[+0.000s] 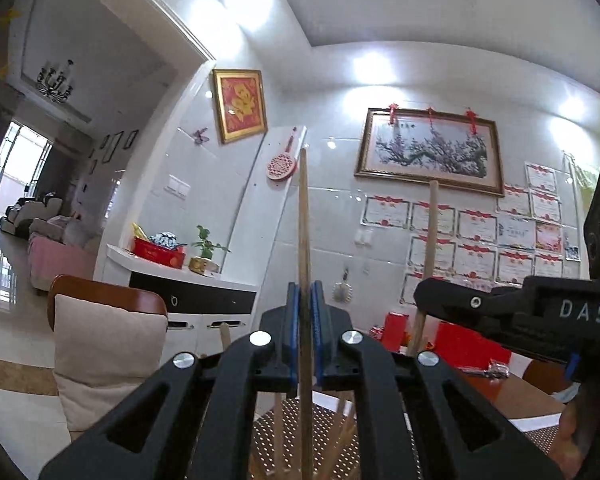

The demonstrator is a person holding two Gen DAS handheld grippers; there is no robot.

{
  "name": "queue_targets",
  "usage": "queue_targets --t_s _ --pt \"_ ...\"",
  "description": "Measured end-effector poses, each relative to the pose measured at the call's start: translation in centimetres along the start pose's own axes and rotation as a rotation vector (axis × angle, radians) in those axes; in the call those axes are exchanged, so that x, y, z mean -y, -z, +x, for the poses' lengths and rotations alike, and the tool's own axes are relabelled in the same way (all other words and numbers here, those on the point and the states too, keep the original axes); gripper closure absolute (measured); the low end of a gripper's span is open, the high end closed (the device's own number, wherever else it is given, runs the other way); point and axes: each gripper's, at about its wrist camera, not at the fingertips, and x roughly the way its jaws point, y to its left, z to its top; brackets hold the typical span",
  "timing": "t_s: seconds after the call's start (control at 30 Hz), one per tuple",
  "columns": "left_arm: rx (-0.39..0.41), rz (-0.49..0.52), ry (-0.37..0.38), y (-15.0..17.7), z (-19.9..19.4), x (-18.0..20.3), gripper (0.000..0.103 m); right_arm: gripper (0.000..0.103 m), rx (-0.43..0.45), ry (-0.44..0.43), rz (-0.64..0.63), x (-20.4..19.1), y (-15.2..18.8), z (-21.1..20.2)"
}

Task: Organize utensils
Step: 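Lift both held chopsticks upright and lower them into the pink cup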

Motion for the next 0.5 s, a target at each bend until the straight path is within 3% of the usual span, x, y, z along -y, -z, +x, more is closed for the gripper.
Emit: queue_targets --t_s 0.2,0.5 --pt "-0.014 0.022 -0.022 1.4 1.0 0.2 0.097 0.096 0.009 0.013 -0.003 0.8 0.7 1.1" --pt "-0.097 0.032 -0.027 3.5 0.8 0.5 0.097 0.096 -0.050 0.013 -0.015 0.9 2.4 1.4"
